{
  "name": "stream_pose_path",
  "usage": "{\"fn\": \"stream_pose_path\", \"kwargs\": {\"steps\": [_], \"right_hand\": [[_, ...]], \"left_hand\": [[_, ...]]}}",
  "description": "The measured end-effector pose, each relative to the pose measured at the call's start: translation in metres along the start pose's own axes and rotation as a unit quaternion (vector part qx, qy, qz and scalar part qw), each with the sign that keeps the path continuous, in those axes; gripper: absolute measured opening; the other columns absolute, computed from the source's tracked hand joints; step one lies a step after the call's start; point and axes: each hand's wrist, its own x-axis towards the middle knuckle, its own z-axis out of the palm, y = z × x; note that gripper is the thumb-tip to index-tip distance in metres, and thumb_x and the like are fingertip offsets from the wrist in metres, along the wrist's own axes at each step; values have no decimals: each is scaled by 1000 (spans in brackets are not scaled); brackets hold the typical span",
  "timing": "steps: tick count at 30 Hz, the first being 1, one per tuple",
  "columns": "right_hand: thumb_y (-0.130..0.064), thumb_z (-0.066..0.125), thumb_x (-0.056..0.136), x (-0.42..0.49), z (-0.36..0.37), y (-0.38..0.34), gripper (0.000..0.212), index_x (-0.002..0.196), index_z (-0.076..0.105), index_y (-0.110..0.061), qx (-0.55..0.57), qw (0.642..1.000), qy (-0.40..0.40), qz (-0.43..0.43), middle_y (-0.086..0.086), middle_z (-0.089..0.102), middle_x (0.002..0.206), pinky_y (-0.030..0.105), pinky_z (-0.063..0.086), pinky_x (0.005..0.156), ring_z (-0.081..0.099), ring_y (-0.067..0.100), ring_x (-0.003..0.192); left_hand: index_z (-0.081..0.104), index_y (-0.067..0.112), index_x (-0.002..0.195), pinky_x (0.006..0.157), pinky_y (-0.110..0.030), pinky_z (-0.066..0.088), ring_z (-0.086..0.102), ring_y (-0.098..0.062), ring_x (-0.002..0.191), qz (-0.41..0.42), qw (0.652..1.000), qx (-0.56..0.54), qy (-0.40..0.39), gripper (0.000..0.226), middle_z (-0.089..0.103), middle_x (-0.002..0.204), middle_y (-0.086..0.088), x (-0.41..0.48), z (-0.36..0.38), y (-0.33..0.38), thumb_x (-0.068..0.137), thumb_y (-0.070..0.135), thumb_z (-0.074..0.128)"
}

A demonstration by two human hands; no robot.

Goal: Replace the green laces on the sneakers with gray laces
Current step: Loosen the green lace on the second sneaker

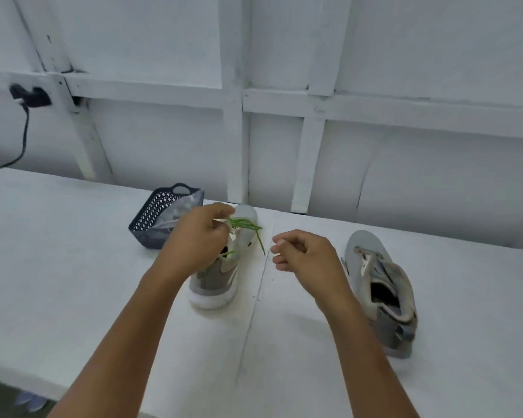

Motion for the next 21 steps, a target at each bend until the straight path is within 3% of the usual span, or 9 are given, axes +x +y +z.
{"fn": "stream_pose_path", "kwargs": {"steps": [2,5,8,10,15,17,21], "right_hand": [[-16,60,92,16,17,1,15,89,73,-21,-17,1000,-12,7,-1,75,81,43,60,83,72,14,74],[-19,60,91,37,44,4,13,90,72,-25,-51,998,-35,18,-2,74,84,44,60,81,72,16,75],[-22,59,92,51,61,10,13,94,68,-32,-86,996,-34,15,-9,70,96,42,58,86,70,17,89],[-22,57,94,59,69,12,17,108,65,-30,-112,993,-23,7,-12,65,109,38,55,92,67,17,100],[-13,52,98,87,79,23,41,137,52,-23,-199,977,-47,-53,-8,49,142,29,38,107,45,14,129],[-14,52,98,95,80,28,37,134,56,-22,-218,972,-70,-57,-7,51,141,23,34,104,44,12,130],[-18,55,99,101,83,37,23,118,66,-20,-199,977,-68,-32,-7,64,121,14,38,86,53,4,109]], "left_hand": [[60,15,132,81,-24,49,62,-13,98,-16,998,63,-17,35,62,130,-2,18,-13,-18,97,15,56],[57,17,131,56,-12,43,57,-10,87,-37,981,171,-82,42,60,130,-3,40,-24,-47,92,31,64],[55,24,134,73,-26,52,57,-15,92,-48,969,200,-139,53,61,126,1,50,-20,-60,86,42,71],[59,25,125,83,-35,56,61,-17,96,-27,963,232,-133,50,65,118,2,56,-13,-64,83,48,72],[53,18,107,71,-36,53,61,-21,89,28,949,299,-93,48,63,97,0,66,2,-66,82,56,69],[52,20,102,67,-34,48,60,-22,88,49,944,318,-79,46,61,95,0,67,5,-67,81,58,68],[58,23,92,64,-31,43,57,-21,87,67,941,324,-76,35,56,93,2,74,7,-75,84,56,65]]}}
